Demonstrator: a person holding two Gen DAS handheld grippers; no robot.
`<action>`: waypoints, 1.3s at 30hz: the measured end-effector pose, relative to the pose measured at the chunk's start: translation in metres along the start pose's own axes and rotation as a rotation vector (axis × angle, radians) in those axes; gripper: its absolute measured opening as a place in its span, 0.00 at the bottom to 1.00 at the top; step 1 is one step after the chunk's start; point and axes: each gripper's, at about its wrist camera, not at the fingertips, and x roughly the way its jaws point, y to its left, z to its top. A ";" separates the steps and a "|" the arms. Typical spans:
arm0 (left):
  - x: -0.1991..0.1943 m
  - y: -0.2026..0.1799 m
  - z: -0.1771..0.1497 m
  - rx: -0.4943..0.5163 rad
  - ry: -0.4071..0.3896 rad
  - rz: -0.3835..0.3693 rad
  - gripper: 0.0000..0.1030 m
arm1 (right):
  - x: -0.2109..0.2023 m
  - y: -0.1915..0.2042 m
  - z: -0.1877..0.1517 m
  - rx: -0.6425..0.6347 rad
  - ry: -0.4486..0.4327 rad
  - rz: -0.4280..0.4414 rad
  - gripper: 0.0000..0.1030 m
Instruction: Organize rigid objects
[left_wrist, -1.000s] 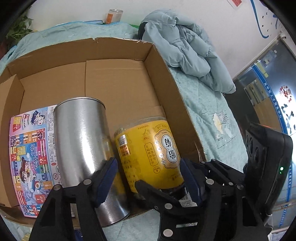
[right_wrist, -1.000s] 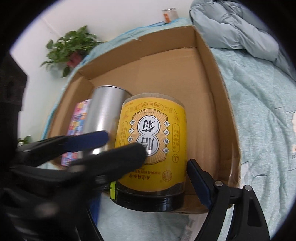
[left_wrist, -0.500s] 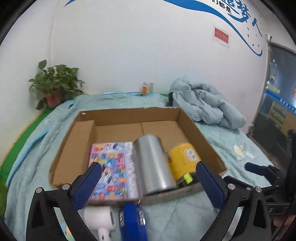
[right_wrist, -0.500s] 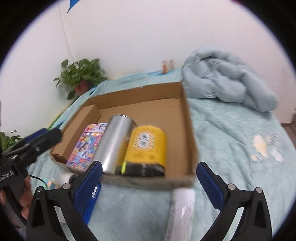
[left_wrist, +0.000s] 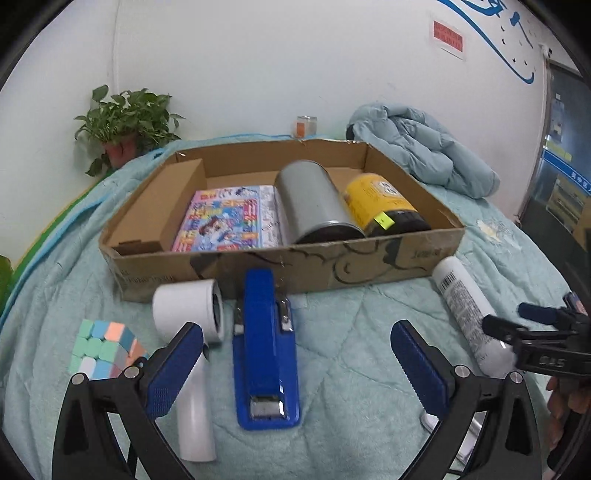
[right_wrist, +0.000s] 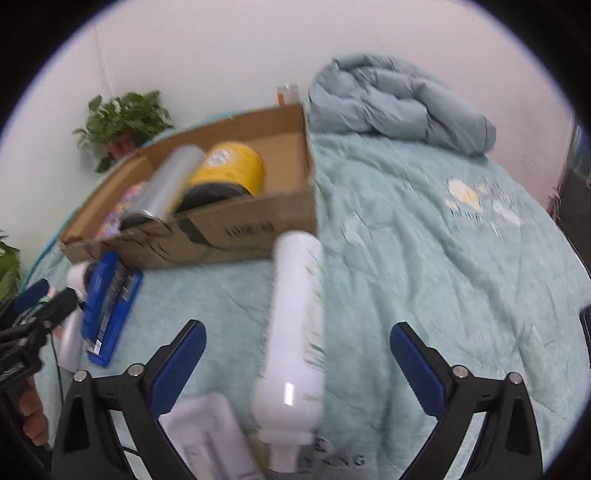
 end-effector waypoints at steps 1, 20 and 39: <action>0.000 0.000 0.000 -0.001 0.005 -0.008 0.99 | 0.004 0.000 -0.001 -0.002 0.025 0.002 0.79; 0.056 -0.095 0.025 0.027 0.353 -0.713 0.99 | -0.024 0.008 -0.049 -0.178 0.062 -0.044 0.44; 0.140 -0.161 0.022 0.056 0.615 -0.712 0.54 | -0.004 -0.018 -0.051 0.035 0.124 0.190 0.49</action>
